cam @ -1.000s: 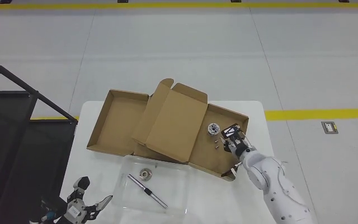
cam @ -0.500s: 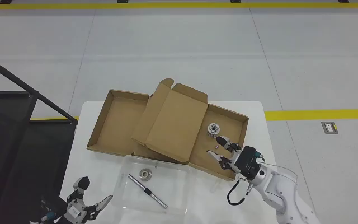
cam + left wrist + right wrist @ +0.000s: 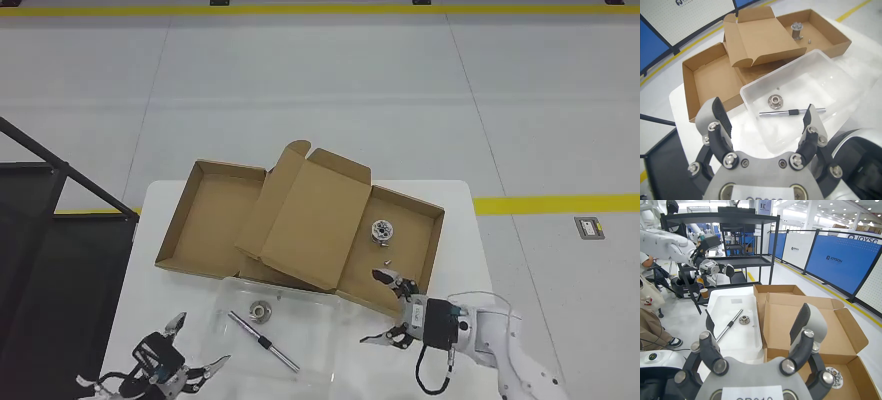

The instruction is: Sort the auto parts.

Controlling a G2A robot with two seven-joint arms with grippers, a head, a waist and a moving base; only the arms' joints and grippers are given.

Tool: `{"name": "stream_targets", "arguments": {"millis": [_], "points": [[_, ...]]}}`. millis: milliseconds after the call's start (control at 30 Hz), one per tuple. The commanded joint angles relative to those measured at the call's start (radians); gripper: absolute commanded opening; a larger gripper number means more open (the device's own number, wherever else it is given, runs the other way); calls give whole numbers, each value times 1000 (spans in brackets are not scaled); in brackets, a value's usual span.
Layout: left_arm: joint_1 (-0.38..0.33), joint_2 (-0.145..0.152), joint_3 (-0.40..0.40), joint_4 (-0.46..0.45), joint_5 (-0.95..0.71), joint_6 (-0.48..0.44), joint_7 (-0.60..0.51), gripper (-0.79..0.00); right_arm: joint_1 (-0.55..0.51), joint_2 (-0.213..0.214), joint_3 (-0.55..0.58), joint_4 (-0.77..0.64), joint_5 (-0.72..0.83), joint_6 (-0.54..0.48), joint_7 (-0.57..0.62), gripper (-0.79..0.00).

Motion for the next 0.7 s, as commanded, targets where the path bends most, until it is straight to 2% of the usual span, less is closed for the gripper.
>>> {"name": "stream_targets", "arguments": {"millis": [0, 200, 633, 667], "points": [[-16, -1, 46, -32, 26, 3, -76, 0, 0, 0, 0, 0, 2, 1, 0, 0], [-143, -4, 205, -82, 102, 21, -380, 0, 0, 0, 0, 0, 2, 1, 0, 0], [-141, -4, 215, -82, 116, 16, -397, 0, 0, 0, 0, 0, 2, 1, 0, 0], [-135, -5, 217, -82, 119, 36, -416, 0, -1, 0, 1, -1, 4, 8, 2, 0]]}}
